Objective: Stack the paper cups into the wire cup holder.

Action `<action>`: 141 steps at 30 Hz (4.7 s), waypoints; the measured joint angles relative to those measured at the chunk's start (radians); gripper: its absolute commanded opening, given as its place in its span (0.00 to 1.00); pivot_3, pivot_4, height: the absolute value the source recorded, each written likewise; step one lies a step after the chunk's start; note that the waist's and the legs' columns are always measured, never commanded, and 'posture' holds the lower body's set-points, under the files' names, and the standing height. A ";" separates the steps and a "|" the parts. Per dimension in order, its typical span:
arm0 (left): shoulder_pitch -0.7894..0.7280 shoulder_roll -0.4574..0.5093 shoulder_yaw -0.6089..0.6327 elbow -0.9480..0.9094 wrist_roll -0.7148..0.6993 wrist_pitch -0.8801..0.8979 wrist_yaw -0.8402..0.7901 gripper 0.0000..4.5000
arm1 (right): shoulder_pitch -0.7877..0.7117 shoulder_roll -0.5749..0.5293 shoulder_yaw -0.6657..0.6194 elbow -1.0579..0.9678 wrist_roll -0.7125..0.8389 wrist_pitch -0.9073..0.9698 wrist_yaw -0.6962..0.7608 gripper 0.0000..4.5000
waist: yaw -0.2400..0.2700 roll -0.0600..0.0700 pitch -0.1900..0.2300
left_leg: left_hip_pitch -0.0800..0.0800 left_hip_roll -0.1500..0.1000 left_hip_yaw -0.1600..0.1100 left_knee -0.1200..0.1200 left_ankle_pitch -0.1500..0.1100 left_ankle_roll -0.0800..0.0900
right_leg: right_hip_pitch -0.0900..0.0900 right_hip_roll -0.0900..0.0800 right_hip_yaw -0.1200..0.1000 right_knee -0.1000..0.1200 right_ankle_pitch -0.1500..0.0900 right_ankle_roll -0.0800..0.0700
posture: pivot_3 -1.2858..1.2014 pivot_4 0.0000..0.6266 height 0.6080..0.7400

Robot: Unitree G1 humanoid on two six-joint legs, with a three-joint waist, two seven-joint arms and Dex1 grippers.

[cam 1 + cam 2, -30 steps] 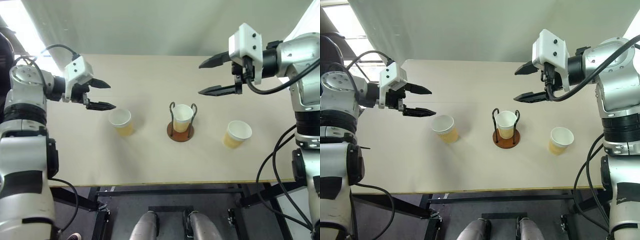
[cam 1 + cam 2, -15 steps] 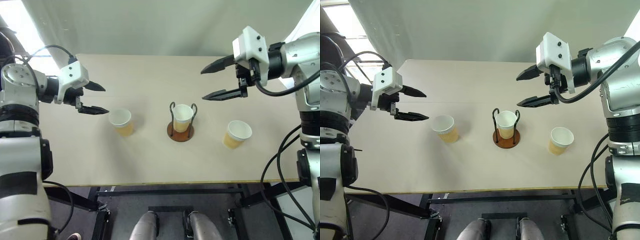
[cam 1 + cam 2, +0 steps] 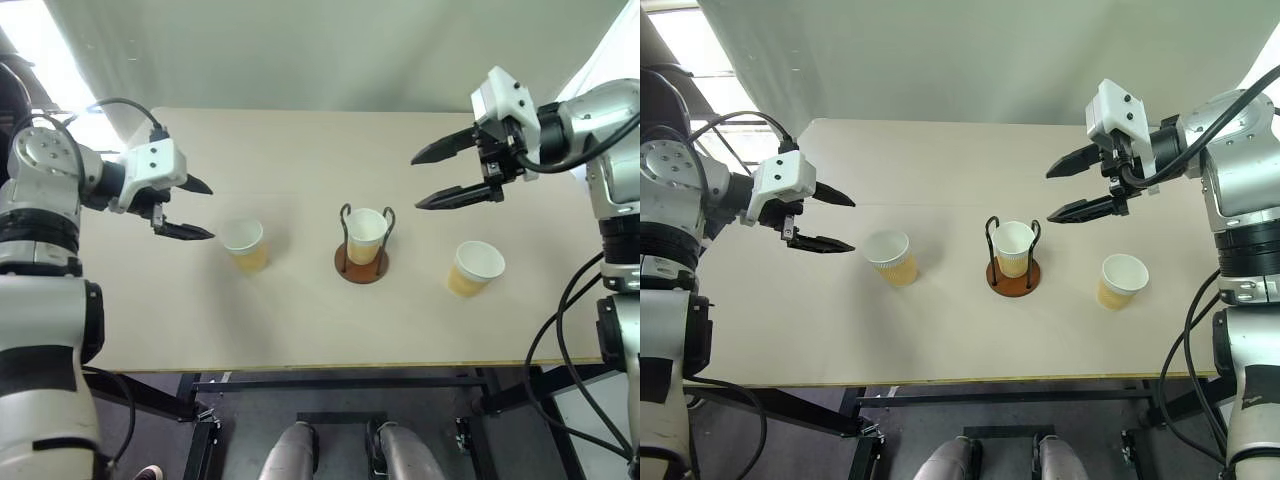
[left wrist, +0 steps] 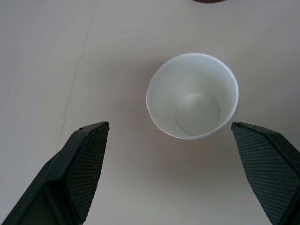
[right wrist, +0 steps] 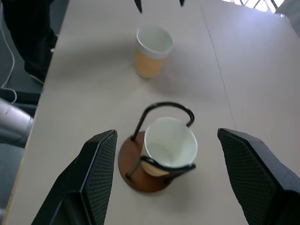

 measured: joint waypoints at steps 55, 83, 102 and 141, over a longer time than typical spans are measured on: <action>0.050 0.015 -0.301 -0.162 0.096 -0.268 0.008 1.00 | -0.002 -0.105 0.078 0.083 -0.017 -0.054 0.039 0.78 | -0.002 0.000 0.000 | 0.000 -0.001 0.000 0.002 0.000 0.000 | 0.001 -0.001 -0.001 0.001 0.001 0.002 | 0.52 0.24 1.00; 0.040 -0.097 -0.247 -0.075 0.248 -0.417 0.164 0.39 | 0.050 -0.112 0.078 0.036 -0.017 -0.064 0.039 0.78 | 0.002 0.000 0.000 | 0.000 -0.001 0.001 0.003 0.000 0.001 | 0.001 -0.001 -0.001 0.001 0.001 0.003 | 0.52 0.24 1.00; -0.189 -0.166 -0.167 -0.038 0.185 -0.266 0.000 0.01 | 0.094 -0.141 0.121 0.031 -0.007 -0.143 0.039 0.78 | 0.002 0.000 0.000 | -0.002 -0.002 0.001 0.006 -0.002 0.004 | 0.002 -0.001 0.000 -0.003 0.002 0.006 | 0.52 0.24 1.00; -0.428 -0.472 -0.322 0.031 -0.101 -0.141 -0.008 0.01 | 0.091 -0.198 0.165 0.050 0.024 -0.161 0.039 0.78 | 0.011 0.001 0.001 | -0.009 -0.004 0.020 0.026 -0.018 0.023 | 0.001 -0.005 0.014 -0.003 0.005 0.031 | 0.52 0.24 1.00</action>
